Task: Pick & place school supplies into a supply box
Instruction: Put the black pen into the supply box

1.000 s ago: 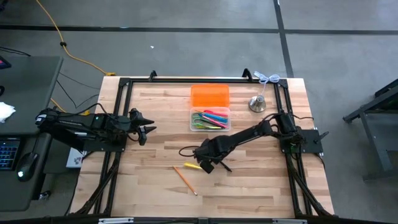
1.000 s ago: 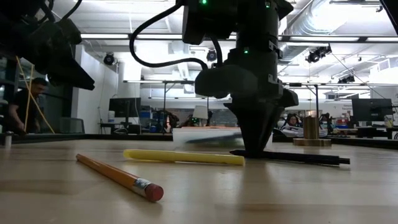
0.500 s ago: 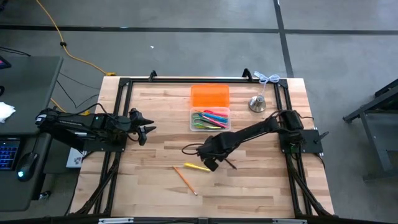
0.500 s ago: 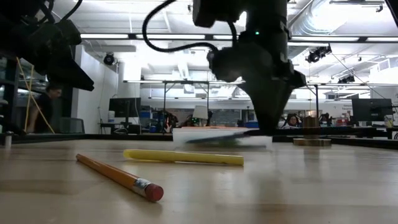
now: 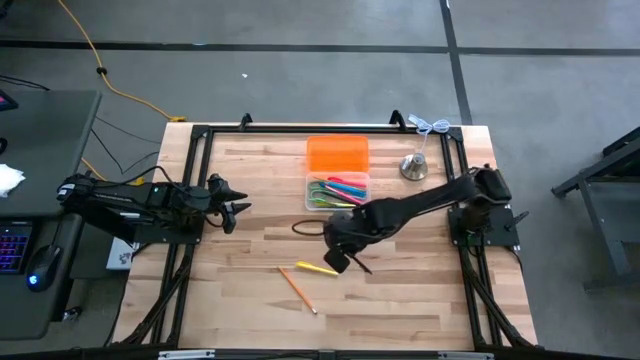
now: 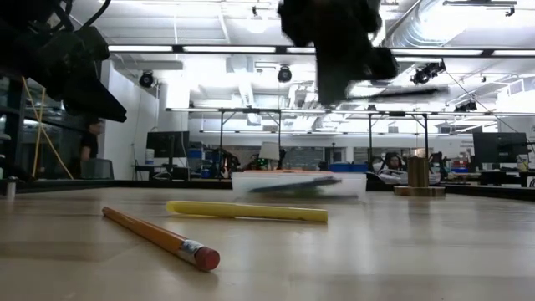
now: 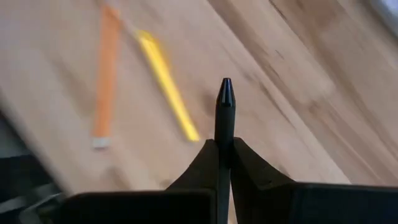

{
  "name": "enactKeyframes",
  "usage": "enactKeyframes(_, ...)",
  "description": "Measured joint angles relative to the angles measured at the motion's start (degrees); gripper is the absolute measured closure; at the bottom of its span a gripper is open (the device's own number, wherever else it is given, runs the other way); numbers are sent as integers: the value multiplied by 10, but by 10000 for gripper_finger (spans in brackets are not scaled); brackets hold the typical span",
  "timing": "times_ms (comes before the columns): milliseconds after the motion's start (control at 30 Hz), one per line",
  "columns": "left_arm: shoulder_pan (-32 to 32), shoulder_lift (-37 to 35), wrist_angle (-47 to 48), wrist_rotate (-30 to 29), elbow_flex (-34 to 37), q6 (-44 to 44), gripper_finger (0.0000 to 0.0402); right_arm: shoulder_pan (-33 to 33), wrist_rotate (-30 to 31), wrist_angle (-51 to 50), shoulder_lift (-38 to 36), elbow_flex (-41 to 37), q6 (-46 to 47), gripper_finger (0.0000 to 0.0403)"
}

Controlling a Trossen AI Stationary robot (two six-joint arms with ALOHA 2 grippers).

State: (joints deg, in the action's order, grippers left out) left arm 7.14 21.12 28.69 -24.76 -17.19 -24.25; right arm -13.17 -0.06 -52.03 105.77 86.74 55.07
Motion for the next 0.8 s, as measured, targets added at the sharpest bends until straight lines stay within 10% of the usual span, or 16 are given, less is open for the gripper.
enactKeyframes(800,0,0,-2,0,0,0,222,12,-104,438,-192,2,-222,403)
